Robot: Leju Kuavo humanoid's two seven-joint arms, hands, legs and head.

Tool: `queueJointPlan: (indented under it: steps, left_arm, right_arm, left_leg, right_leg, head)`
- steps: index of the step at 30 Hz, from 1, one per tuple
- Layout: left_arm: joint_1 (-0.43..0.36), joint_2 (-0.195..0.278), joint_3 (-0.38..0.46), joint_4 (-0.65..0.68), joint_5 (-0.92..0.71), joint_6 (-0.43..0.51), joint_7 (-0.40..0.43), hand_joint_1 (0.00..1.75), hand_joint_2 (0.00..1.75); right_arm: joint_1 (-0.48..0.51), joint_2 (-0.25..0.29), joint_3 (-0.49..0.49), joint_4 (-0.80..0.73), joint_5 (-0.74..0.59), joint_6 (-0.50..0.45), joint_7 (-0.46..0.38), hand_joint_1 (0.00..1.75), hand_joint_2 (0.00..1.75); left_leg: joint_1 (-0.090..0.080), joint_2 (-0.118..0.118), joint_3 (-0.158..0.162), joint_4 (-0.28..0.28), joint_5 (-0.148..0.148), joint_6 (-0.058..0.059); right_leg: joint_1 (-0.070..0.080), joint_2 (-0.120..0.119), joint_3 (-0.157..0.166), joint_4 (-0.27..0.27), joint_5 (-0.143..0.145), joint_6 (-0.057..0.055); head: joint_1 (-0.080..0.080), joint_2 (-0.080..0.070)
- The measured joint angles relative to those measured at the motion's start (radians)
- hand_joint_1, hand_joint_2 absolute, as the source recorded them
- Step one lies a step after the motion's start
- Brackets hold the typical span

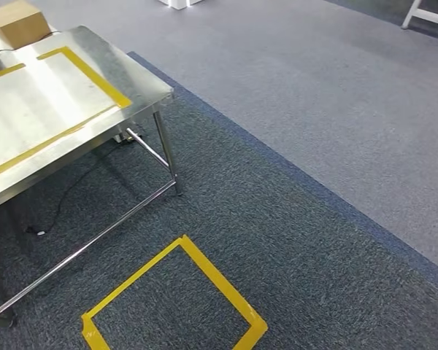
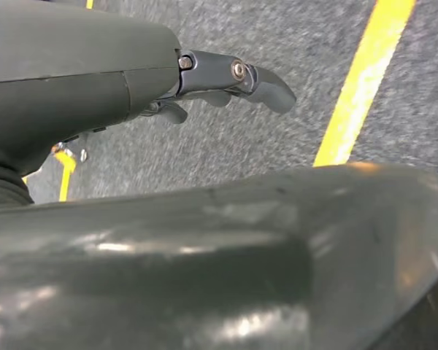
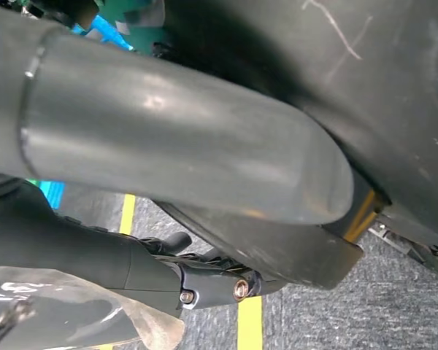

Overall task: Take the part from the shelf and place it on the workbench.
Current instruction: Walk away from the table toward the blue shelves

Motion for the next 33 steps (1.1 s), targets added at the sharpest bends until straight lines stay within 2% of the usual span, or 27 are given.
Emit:
queueJointPlan:
  steps: [2,3,4,5,6,7,8,10,11,13,14,15,17,18,19,20,21,22,23,24,25,26,28,29,30,32,33]
  left_arm:
    - [0.001,0.0,0.001,0.001,0.0,-0.001,0.001,0.0,0.0]
    - [0.003,0.0,0.001,0.001,0.0,-0.002,0.003,0.0,0.0]
    - [0.005,0.0,0.001,0.002,-0.001,-0.003,0.006,0.0,0.0]
    - [0.006,0.0,0.001,0.002,-0.003,-0.004,0.009,0.0,0.0]
    - [0.006,0.0,0.001,0.002,-0.004,-0.005,0.012,0.0,0.0]
    - [0.006,0.001,0.001,0.002,-0.006,-0.004,0.013,0.0,0.0]
    - [0.005,0.002,0.002,0.002,-0.008,-0.001,0.013,0.0,0.0]
    - [0.005,0.004,0.003,0.002,-0.007,0.01,0.008,0.0,0.0]
    - [0.005,0.005,0.004,0.002,-0.005,0.015,0.005,0.0,0.0]
    - [0.005,0.003,0.004,0.002,-0.004,0.02,0.0,0.0,0.0]
    - [0.004,0.003,0.004,0.002,-0.004,0.021,-0.001,0.0,0.0]
    - [0.003,0.002,0.004,0.002,-0.008,0.023,-0.002,0.0,0.0]
    - [0.003,0.002,0.004,0.002,-0.02,0.025,-0.004,0.0,0.0]
    - [0.005,0.002,0.004,0.002,-0.027,0.026,-0.004,0.0,0.0]
    - [0.006,0.002,0.004,0.002,-0.032,0.027,-0.005,0.0,0.0]
    - [0.006,0.003,0.004,0.002,-0.035,0.029,-0.006,0.0,0.0]
    - [0.006,0.003,0.004,0.002,-0.039,0.031,-0.008,0.0,0.0]
    - [0.005,0.003,0.004,0.002,-0.04,0.032,-0.01,0.0,0.0]
    - [0.003,0.003,0.004,0.002,-0.041,0.034,-0.012,0.0,0.0]
    - [0.003,0.003,0.004,0.002,-0.042,0.035,-0.013,0.0,0.0]
    - [0.003,0.004,0.004,0.002,-0.042,0.035,-0.014,0.0,0.0]
    - [0.003,0.004,0.004,0.002,-0.042,0.035,-0.015,0.0,0.0]
    - [0.001,0.004,0.004,0.003,-0.042,0.036,-0.015,0.0,0.0]
    - [0.0,0.004,0.004,0.003,-0.042,0.036,-0.016,0.0,0.0]
    - [-0.002,0.004,0.004,0.003,-0.042,0.036,-0.016,0.0,0.0]
    - [-0.001,0.004,0.003,0.003,-0.043,0.036,-0.016,0.0,0.0]
    - [0.0,0.004,0.003,0.003,-0.044,0.037,-0.016,0.0,0.0]
  right_arm:
    - [-0.004,0.0,0.0,0.0,0.0,0.001,0.0,0.0,0.0]
    - [-0.005,0.0,0.0,0.0,0.0,0.001,0.0,0.0,0.0]
    - [-0.006,0.0,0.0,0.0,0.0,0.001,0.0,0.0,0.0]
    - [-0.006,0.0,0.0,0.0,0.0,0.002,-0.001,0.0,0.0]
    - [-0.007,0.0,0.0,0.0,0.0,0.002,-0.001,0.0,0.0]
    - [-0.008,0.0,0.0,0.0,0.0,0.003,-0.001,0.0,0.0]
    - [-0.01,0.002,0.0,-0.001,0.0,0.004,-0.001,0.0,0.0]
    - [-0.013,0.006,0.0,-0.002,-0.001,0.004,0.0,0.0,0.0]
    - [-0.014,0.007,0.0,-0.002,-0.001,0.005,0.0,0.0,0.0]
    - [-0.013,0.006,0.0,-0.003,-0.002,0.004,0.0,0.0,0.0]
    - [-0.013,0.006,0.0,-0.003,-0.002,0.003,0.0,0.0,0.0]
    - [-0.013,0.005,0.0,-0.003,-0.001,0.002,0.001,0.0,0.0]
    - [-0.015,0.005,0.0,-0.003,-0.001,0.001,0.0,0.0,0.0]
    - [-0.016,0.004,0.0,-0.003,0.0,0.001,-0.002,0.0,0.0]
    - [-0.017,0.004,-0.001,-0.003,0.0,0.001,-0.003,0.0,0.0]
    - [-0.017,0.004,-0.001,-0.003,0.0,0.0,-0.003,0.0,0.0]
    - [-0.016,0.003,-0.001,-0.003,0.0,0.0,-0.003,0.0,0.0]
    - [-0.014,0.002,-0.001,-0.003,0.001,0.0,-0.002,0.0,0.0]
    - [-0.013,0.001,-0.001,-0.003,0.001,0.0,-0.001,0.0,0.0]
    - [-0.011,0.0,-0.001,-0.003,0.002,0.0,0.0,0.0,0.0]
    - [-0.01,-0.001,-0.001,-0.003,0.003,0.0,0.0,0.0,0.0]
    - [-0.007,-0.001,-0.001,-0.003,0.003,0.001,0.0,0.0,0.0]
    - [-0.001,-0.001,-0.001,-0.003,0.003,0.001,0.0,0.0,0.0]
    - [0.001,-0.001,-0.001,-0.003,0.002,0.001,-0.001,0.0,0.0]
    - [0.001,-0.001,-0.001,-0.003,0.002,0.001,-0.001,0.0,0.0]
    - [-0.002,-0.001,-0.001,-0.003,0.002,0.002,-0.002,0.0,0.0]
    - [-0.003,-0.001,-0.001,-0.003,0.002,0.002,-0.002,0.0,0.0]
  left_leg:
    - [0.002,-0.057,-0.05,0.127,-0.074,-0.003]
    - [0.002,-0.068,-0.077,0.191,-0.1,-0.002]
    - [0.001,-0.073,-0.092,0.23,-0.108,0.0]
    - [0.0,-0.076,-0.092,0.23,-0.095,0.005]
    - [-0.001,-0.081,-0.074,0.192,-0.064,0.011]
    - [-0.003,-0.096,-0.045,0.126,-0.023,0.02]
    - [-0.004,-0.123,-0.015,0.057,0.009,0.03]
    - [-0.007,-0.165,0.022,-0.036,0.04,0.041]
    - [-0.008,-0.171,0.025,-0.049,0.038,0.043]
    - [-0.007,-0.149,0.027,-0.062,0.043,0.043]
    - [-0.004,-0.136,0.029,-0.07,0.047,0.046]
    - [-0.001,-0.121,0.032,-0.077,0.052,0.049]
    - [0.001,-0.09,0.033,-0.084,0.055,0.054]
    - [0.001,-0.073,0.033,-0.083,0.054,0.054]
    - [0.001,-0.057,0.033,-0.083,0.054,0.054]
    - [0.001,-0.042,0.033,-0.083,0.052,0.053]
    - [0.002,-0.028,0.034,-0.082,0.051,0.051]
    - [0.003,-0.017,0.036,-0.08,0.048,0.047]
    - [0.003,-0.008,0.037,-0.078,0.045,0.042]
    - [0.001,0.0,0.037,-0.073,0.041,0.036]
    - [-0.002,0.009,0.037,-0.069,0.038,0.029]
    - [-0.005,0.018,0.037,-0.066,0.036,0.024]
    - [-0.005,0.036,0.037,-0.065,0.034,0.016]
    - [-0.003,0.028,0.037,-0.058,0.026,0.012]
    - [0.0,0.008,0.029,-0.036,0.007,0.008]
    - [0.004,-0.048,-0.014,0.071,-0.055,0.003]
    - [0.004,-0.064,-0.047,0.143,-0.087,0.003]
  right_leg:
    - [0.002,0.023,-0.005,0.0,0.007,-0.011]
    - [0.004,0.036,-0.009,0.001,0.01,-0.015]
    - [0.007,0.05,-0.011,0.001,0.012,-0.017]
    - [0.01,0.064,-0.012,0.001,0.014,-0.018]
    - [0.013,0.079,-0.012,0.002,0.015,-0.018]
    - [0.014,0.092,-0.011,0.002,0.016,-0.018]
    - [0.016,0.103,-0.012,0.003,0.017,-0.017]
    - [0.014,0.125,-0.021,0.006,0.021,-0.01]
    - [0.012,0.136,-0.027,0.007,0.025,-0.004]
    - [0.009,0.152,-0.039,0.006,0.03,0.008]
    - [0.01,0.14,-0.047,0.016,0.023,0.013]
    - [0.012,0.119,-0.062,0.043,0.005,0.018]
    - [0.012,0.064,-0.113,0.153,-0.058,0.028]
    - [0.01,0.051,-0.141,0.219,-0.088,0.034]
    - [0.006,0.044,-0.159,0.265,-0.104,0.039]
    - [0.002,0.039,-0.161,0.28,-0.103,0.044]
    - [-0.002,0.033,-0.143,0.255,-0.083,0.049]
    - [-0.006,0.022,-0.107,0.194,-0.05,0.052]
    - [-0.008,-0.001,-0.066,0.122,-0.023,0.055]
    - [-0.008,-0.021,-0.031,0.059,-0.005,0.052]
    - [-0.005,-0.036,-0.01,0.019,0.003,0.046]
    - [-0.002,-0.042,-0.004,0.004,0.001,0.038]
    - [0.0,-0.022,-0.009,0.004,0.003,0.019]
    - [-0.001,-0.012,-0.01,0.003,0.006,0.012]
    - [-0.002,-0.001,-0.012,0.002,0.008,0.005]
    - [-0.002,0.019,-0.013,0.0,0.012,-0.006]
    - [-0.001,0.031,-0.014,0.001,0.013,-0.01]
  head:
    - [-0.003,0.0]
    - [-0.003,0.0]
    - [-0.004,0.0]
    - [-0.004,0.0]
    - [-0.004,0.0]
    - [-0.004,0.0]
    - [-0.003,0.0]
    - [-0.003,0.0]
    - [-0.003,0.0]
    - [-0.004,0.0]
    - [-0.004,0.0]
    - [-0.001,0.0]
    - [0.003,0.0]
    - [0.004,0.0]
    - [0.003,0.0]
    - [0.003,0.0]
    - [0.004,0.0]
    - [0.004,0.0]
    - [0.004,0.0]
    - [0.005,0.0]
    - [0.004,0.0]
    - [0.004,0.0]
    - [0.002,0.0]
    - [0.001,0.0]
    - [-0.001,0.0]
    - [-0.005,0.0]
    - [-0.005,0.0]
